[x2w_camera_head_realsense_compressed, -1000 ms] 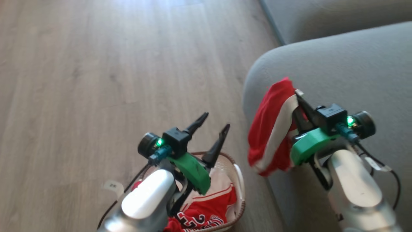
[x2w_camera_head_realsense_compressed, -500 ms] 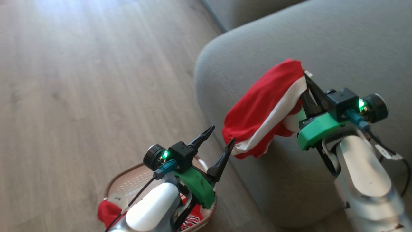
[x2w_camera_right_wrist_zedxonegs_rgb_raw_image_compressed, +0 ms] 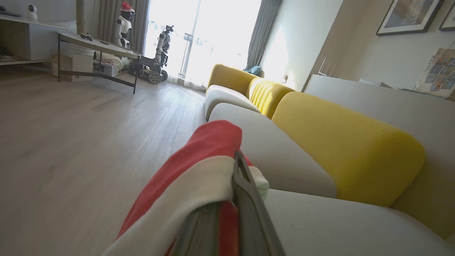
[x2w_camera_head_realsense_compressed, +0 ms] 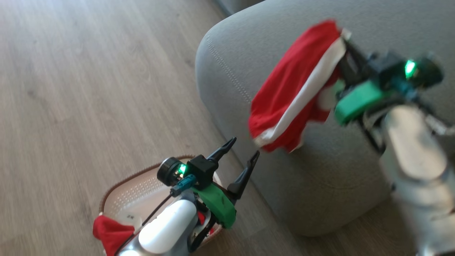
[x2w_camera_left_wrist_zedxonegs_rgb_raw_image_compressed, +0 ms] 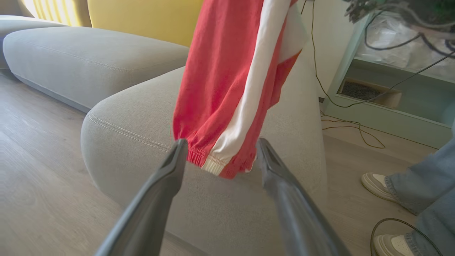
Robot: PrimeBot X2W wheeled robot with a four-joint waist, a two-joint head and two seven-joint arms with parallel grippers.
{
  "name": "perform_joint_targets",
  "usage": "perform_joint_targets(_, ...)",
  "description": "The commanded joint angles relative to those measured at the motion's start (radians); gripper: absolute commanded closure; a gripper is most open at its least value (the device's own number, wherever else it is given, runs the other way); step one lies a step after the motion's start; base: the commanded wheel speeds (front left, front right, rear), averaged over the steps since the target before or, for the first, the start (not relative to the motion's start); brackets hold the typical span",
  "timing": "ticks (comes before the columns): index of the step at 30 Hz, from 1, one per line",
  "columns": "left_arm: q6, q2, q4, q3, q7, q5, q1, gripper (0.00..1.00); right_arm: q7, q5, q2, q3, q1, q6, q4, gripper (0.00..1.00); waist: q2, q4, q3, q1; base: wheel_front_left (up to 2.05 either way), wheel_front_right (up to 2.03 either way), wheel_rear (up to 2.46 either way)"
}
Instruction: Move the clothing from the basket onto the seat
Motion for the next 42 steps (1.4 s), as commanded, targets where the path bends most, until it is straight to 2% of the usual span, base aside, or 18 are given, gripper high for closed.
perform_joint_targets(1,0.0,0.008,-0.017,0.034,-0.012,0.005,-0.058,0.0,0.008,0.009,-0.02,0.015,-0.097,0.007,-0.025,1.0,0.0,0.023,0.019,0.0,0.0,0.0,0.0)
perform_joint_targets(13,-0.016,0.009,0.006,0.009,0.025,0.021,-0.183,0.0,0.104,0.031,-0.211,0.001,-0.511,0.007,0.125,1.0,0.0,0.143,0.147,0.0,0.0,0.0,0.0)
perform_joint_targets(18,-0.011,0.008,-0.034,-0.01,0.026,0.038,-0.225,0.0,0.121,0.028,-0.287,-0.042,-0.621,0.007,0.213,1.0,0.0,0.19,0.237,0.0,0.0,0.0,0.0)
perform_joint_targets(22,-0.004,0.009,-0.074,-0.027,0.033,0.057,-0.253,0.0,0.11,0.018,-0.313,-0.092,-0.66,0.007,0.299,1.0,0.0,0.219,0.305,0.0,0.0,0.0,0.0)
perform_joint_targets(27,-0.002,0.013,-0.111,-0.043,0.051,0.074,-0.279,0.0,0.078,-0.009,-0.318,-0.157,-0.662,0.007,0.376,1.0,0.0,0.247,0.364,0.0,0.0,0.0,0.0)
perform_joint_targets(30,0.007,0.021,-0.137,-0.044,0.063,0.081,-0.293,0.0,0.045,-0.031,-0.299,-0.204,-0.661,0.007,0.426,1.0,0.0,0.255,0.4,0.0,0.0,0.0,0.0)
perform_joint_targets(42,0.025,0.063,-0.215,-0.064,0.092,0.094,-0.287,0.0,-0.023,-0.125,-0.154,-0.317,-0.607,0.007,0.628,1.0,0.0,0.26,0.467,0.0,0.0,0.0,0.0)
